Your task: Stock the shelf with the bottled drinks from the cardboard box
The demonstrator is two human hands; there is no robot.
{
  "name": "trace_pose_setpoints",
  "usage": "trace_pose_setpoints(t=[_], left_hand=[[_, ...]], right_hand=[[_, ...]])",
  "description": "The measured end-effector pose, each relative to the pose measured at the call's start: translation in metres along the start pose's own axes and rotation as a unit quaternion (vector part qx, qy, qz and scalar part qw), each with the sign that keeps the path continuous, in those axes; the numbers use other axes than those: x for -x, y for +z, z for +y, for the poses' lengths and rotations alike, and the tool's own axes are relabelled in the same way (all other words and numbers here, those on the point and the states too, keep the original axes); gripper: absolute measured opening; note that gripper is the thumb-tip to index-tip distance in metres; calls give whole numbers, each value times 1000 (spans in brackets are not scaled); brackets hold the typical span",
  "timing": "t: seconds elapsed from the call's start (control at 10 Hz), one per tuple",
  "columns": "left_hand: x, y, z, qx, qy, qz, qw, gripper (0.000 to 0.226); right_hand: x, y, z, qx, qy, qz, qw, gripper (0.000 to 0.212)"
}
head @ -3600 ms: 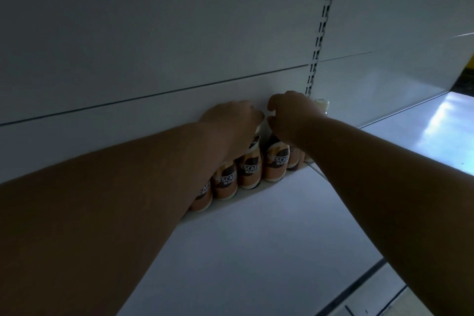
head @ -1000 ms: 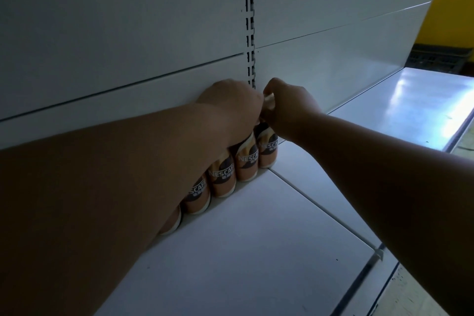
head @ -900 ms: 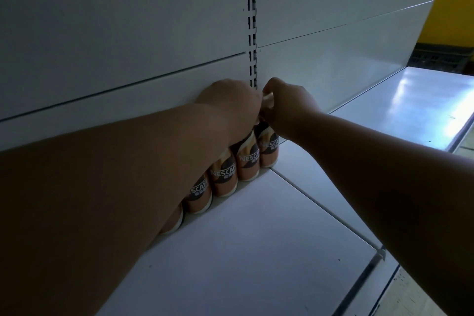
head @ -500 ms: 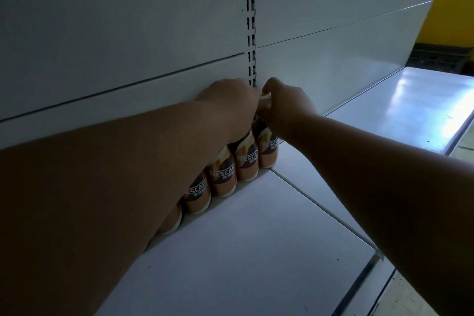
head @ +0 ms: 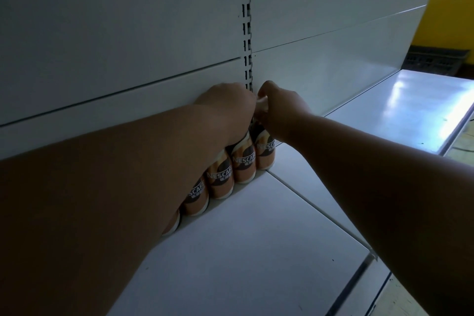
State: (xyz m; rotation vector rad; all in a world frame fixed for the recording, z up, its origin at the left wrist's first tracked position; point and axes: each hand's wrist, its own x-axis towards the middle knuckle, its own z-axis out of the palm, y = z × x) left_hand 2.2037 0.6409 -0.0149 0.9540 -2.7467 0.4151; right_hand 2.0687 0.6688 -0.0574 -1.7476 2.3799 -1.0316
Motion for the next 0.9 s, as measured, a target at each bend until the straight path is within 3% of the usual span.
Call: trace_pose_setpoints(t=[0.3,0.5,0.7,0.9], left_hand=[[-1,-3,4,-16,-19,-5,1000,20],[7,-7,9,1,-27,-5,1000,18],[52,-23,-7,24,-14,63,998,28],[133,-51,-27,41,-37,70,996,22]], right_hand=[[4,-2,-8,37,-1,-12,999,30],[16,-4,-12,33,27,-27,999,44],[59,-11,-19,59,-34,33,997,47],[95,-35,-68,74,-58,25,995,46]])
